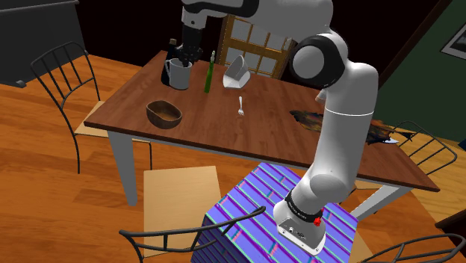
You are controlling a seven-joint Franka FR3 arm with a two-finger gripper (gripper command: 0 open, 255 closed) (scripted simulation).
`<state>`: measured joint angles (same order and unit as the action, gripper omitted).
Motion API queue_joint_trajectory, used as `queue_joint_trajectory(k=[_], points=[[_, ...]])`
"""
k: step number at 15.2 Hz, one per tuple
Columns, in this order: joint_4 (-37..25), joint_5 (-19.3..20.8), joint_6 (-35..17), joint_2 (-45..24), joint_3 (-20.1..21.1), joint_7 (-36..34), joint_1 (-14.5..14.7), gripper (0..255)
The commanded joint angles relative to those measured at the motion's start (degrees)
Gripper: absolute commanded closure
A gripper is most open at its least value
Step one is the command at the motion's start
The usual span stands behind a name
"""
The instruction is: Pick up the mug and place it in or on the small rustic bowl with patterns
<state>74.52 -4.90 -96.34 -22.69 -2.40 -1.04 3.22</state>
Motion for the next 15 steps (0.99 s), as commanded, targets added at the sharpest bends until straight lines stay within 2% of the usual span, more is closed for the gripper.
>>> queue_joint_trajectory(k=[1,6,15], points=[[-1.0,0.3,0.6,-0.2,0.8,-2.7,1.9,255],[-5.6,0.8,2.5,-2.5,2.3,-8.1,5.7,255],[2.7,0.8,-4.9,-1.6,2.3,-7.7,5.7,255]])
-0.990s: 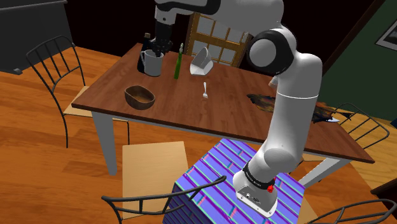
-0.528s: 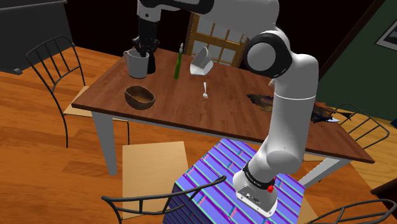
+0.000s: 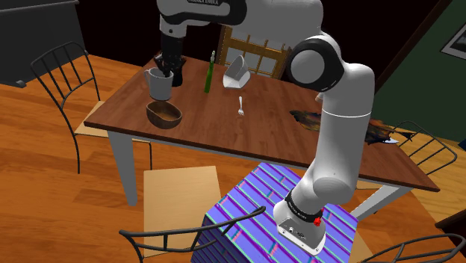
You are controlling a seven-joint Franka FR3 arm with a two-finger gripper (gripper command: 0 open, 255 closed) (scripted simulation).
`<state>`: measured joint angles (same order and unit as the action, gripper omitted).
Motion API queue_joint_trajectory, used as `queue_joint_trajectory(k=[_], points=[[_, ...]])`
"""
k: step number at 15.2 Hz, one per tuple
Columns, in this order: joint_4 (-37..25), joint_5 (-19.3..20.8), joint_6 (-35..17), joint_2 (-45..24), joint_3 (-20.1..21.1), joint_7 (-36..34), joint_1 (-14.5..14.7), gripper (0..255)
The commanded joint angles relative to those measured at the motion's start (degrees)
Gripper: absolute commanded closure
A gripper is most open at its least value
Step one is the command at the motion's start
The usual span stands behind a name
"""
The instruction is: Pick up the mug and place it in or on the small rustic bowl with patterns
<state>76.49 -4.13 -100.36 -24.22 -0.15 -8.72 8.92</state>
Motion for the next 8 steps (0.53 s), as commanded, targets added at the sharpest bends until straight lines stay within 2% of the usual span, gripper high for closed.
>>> queue_joint_trajectory(k=[1,8], points=[[1.5,0.0,-1.6,-0.1,0.0,0.0,0.1,255],[6.3,-0.1,-6.8,-0.4,0.0,0.4,0.1,255]])
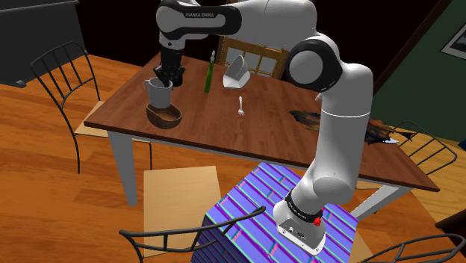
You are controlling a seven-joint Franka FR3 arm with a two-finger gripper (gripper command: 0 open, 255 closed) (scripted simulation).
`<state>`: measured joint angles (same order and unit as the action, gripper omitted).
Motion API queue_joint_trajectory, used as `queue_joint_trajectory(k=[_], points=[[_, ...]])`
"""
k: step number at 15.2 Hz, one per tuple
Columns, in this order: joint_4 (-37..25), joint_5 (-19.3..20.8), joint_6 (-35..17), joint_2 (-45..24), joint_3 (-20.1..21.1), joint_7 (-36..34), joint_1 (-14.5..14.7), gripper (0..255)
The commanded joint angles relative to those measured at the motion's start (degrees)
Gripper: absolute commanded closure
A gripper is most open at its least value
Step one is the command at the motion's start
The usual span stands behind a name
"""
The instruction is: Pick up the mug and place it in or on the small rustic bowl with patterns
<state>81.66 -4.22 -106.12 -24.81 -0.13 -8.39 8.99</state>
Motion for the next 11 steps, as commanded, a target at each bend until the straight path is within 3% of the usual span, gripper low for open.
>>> queue_joint_trajectory(k=[1,9,10,11], points=[[2.1,0.0,-2.1,0.0,0.0,0.1,0.0,255],[2.1,0.0,-2.1,0.0,0.0,0.1,0.0,255],[2.1,0.0,-2.1,0.0,0.0,0.1,0.0,0],[2.1,0.0,-2.1,0.0,0.0,0.1,0.0,0]])
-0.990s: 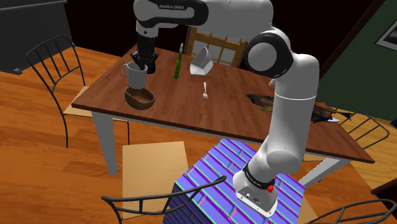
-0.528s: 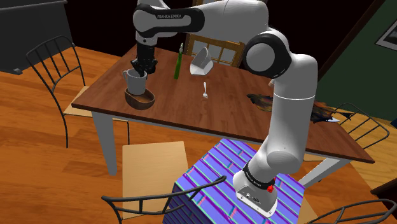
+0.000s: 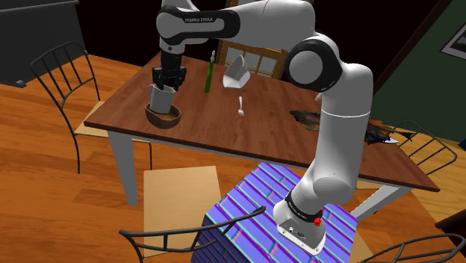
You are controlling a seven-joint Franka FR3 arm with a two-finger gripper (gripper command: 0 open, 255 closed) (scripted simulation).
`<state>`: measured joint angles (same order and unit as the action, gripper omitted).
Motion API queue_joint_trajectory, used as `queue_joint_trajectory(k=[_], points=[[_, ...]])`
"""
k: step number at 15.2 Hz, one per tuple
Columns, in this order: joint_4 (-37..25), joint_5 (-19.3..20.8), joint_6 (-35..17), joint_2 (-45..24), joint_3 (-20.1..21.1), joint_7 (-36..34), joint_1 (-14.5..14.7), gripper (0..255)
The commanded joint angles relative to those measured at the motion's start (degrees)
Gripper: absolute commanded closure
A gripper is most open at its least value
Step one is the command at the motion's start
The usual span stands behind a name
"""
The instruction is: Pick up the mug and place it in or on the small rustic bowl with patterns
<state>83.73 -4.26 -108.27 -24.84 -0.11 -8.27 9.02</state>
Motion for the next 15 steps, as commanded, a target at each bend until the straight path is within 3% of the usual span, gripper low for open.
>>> queue_joint_trajectory(k=[1,4,8,15], points=[[0.0,0.0,0.0,0.0,0.0,0.0,0.0,0],[0.0,0.0,0.0,0.0,0.0,0.0,0.0,0],[-6.5,0.1,7.0,0.5,-0.1,-0.1,-0.3,0],[-6.5,0.1,7.0,0.5,-0.1,-0.1,-0.3,0]])
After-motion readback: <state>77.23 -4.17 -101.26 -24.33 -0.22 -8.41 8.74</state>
